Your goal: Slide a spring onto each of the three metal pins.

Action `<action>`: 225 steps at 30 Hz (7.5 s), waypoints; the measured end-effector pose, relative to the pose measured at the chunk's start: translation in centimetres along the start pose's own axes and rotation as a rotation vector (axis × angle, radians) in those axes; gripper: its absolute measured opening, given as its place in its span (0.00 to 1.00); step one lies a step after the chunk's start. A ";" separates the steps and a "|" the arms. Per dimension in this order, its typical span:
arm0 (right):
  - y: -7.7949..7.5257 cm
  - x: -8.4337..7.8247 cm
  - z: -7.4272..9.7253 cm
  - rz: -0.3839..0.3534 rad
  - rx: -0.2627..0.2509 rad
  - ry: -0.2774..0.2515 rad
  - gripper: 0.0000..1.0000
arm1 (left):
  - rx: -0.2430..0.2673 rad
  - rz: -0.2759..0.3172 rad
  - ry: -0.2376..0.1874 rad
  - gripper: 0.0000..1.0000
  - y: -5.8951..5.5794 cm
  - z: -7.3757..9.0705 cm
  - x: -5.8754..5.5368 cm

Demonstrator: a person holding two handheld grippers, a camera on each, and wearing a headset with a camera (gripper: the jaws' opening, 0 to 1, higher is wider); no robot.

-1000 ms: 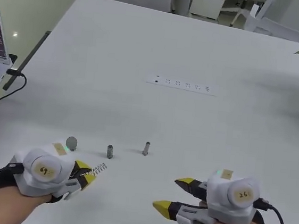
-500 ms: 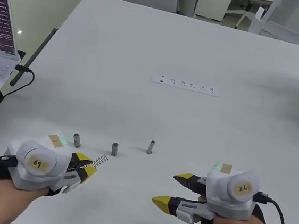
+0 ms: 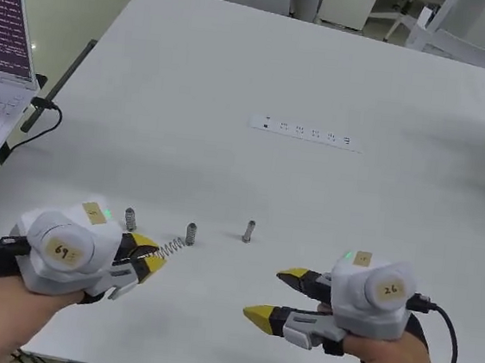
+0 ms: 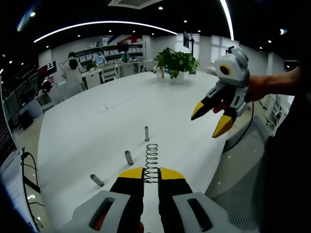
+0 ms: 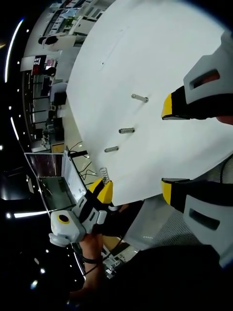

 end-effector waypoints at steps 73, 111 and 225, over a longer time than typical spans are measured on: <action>3.6 3.3 -1.0 0.111 0.217 -0.070 0.10 | -0.256 -0.309 0.023 0.02 -7.4 -2.7 2.2; 4.4 4.3 -0.9 0.406 0.235 0.136 0.17 | -0.264 -0.301 0.004 0.02 -7.7 -3.8 2.7; -8.8 2.0 -2.2 0.300 0.029 0.318 0.08 | 0.137 0.195 -0.034 0.42 3.8 3.7 -4.7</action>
Point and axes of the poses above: the centre of the closed fingertips' face, and the gripper's own axes: z roughly backward along the fingers, y roughly to its left, x roughly out of its top, the point moved 3 cm from there along z, roughly backward along the fingers, and after that the axes turned 1 degree about z, right-handed, at the moved point
